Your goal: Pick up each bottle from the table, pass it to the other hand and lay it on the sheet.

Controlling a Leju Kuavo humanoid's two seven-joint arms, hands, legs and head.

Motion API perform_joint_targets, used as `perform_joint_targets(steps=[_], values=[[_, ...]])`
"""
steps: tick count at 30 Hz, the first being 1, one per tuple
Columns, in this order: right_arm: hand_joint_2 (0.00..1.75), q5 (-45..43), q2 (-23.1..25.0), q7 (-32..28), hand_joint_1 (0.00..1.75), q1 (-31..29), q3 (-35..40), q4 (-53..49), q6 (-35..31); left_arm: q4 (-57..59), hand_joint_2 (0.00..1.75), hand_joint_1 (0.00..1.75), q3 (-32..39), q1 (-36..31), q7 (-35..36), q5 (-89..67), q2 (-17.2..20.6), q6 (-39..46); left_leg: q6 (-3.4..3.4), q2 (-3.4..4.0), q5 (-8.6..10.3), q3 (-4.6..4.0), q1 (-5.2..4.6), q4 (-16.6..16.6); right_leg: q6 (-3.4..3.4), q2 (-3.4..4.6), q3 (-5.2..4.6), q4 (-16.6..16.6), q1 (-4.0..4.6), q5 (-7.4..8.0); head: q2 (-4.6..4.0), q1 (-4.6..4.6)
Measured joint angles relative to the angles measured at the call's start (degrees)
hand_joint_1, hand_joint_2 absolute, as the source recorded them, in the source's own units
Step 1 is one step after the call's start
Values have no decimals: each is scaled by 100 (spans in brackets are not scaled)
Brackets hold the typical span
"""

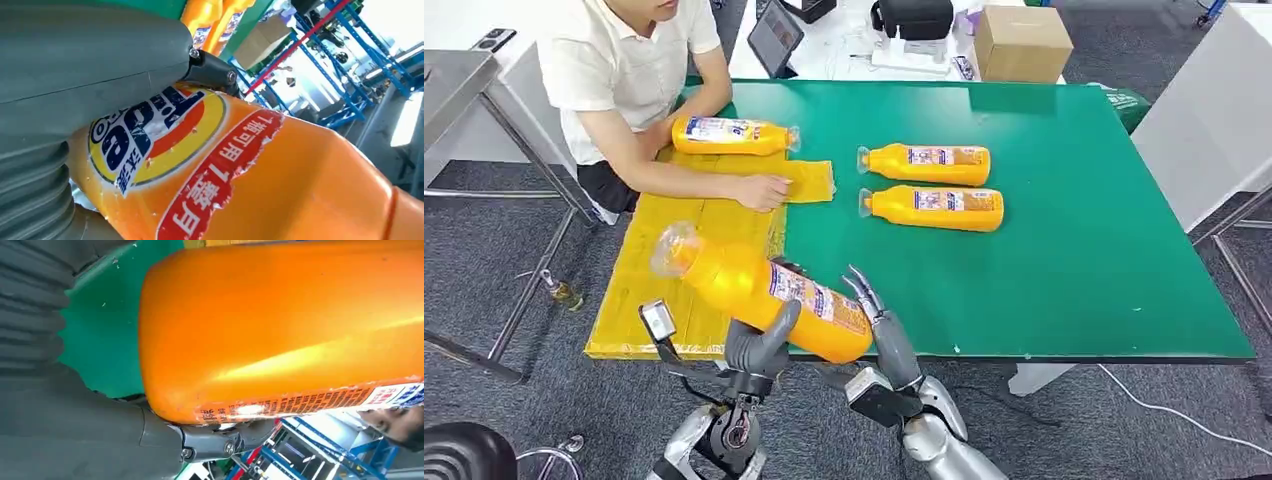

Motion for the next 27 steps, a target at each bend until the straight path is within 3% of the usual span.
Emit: perform_joint_targets(steps=[6, 11, 15, 19, 27], values=[[0, 18, -2, 18, 0, 19, 44, 33, -55, -96, 175, 175, 135, 38, -72, -270, -2, 421, 0, 0, 0, 1, 0, 0, 0, 0, 0, 0, 0, 0, 0, 0], [0, 141, 78, 59, 0, 267, -165, 140, -1015, -94, 175, 175, 212, -120, -269, -1336, 33, 1544, 0, -3, 0, -3, 0, 0, 0, -1, 1, 0, 0, 0, 0, 2], [0, 1432, 657, 66, 0, 688, -1656, -614, -1576, 9, 175, 175, 321, -184, -391, -2553, 218, 2729, -1, -3, 1, -3, 2, 0, 0, -1, -4, 2, 2, 0, 0, -2], [0, 1447, 1139, 68, 0, 821, -3055, -1588, -1635, 157, 175, 175, 361, -255, -474, -3106, 367, 2975, -1, -10, 3, -4, 4, -1, -3, -11, 1, 2, 2, -3, 0, 7], [0, 1554, 1624, 68, 0, 1052, -4562, -3358, -1635, 365, 175, 175, 417, -412, -313, -3894, 487, 3380, 2, -11, 4, -6, -3, 1, 0, -13, -1, 0, -10, 0, 0, 7]])
